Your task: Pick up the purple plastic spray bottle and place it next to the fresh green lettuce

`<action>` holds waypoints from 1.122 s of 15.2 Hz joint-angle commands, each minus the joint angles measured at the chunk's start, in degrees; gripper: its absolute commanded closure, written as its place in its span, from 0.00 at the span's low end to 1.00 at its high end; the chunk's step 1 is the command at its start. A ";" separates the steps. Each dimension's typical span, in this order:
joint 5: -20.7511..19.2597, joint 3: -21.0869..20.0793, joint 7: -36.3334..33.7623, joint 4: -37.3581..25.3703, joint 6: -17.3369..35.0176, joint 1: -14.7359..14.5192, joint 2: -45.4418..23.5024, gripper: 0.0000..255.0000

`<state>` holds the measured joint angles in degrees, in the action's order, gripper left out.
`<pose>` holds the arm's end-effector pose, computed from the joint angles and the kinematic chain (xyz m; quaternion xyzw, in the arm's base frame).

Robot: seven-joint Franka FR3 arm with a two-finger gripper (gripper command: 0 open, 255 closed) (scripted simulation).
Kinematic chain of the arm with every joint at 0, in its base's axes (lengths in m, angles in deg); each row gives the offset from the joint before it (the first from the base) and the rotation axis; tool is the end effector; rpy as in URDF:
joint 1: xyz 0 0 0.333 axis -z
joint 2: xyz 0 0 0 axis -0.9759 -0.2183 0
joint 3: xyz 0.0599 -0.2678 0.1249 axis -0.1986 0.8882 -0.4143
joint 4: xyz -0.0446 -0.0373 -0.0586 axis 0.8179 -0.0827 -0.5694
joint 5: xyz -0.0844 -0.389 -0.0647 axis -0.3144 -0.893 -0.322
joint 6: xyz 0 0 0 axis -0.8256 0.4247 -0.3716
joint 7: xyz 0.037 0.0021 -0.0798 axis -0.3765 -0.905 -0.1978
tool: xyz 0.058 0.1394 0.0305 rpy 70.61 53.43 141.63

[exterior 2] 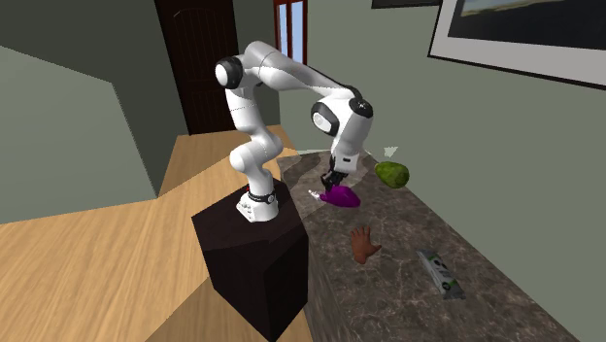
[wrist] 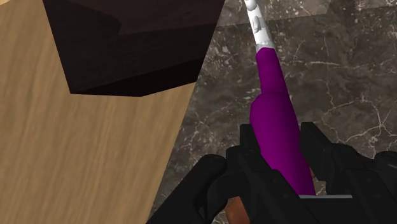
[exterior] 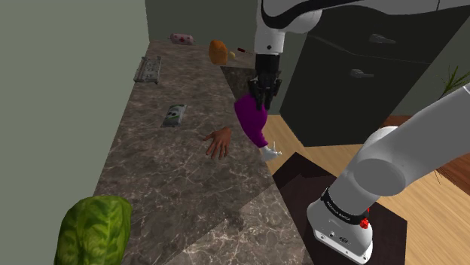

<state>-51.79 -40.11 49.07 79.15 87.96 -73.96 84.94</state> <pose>0.4130 0.0059 0.3941 -0.9809 0.1073 0.1516 0.0581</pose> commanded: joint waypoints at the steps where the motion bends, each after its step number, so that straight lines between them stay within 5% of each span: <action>1: -0.02 0.02 -0.21 -1.12 -1.54 -0.01 0.41 1.00; 17: -0.17 0.37 -1.66 -12.66 -13.85 0.02 1.27 1.00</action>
<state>-51.90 -39.84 47.40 67.29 74.90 -73.99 86.23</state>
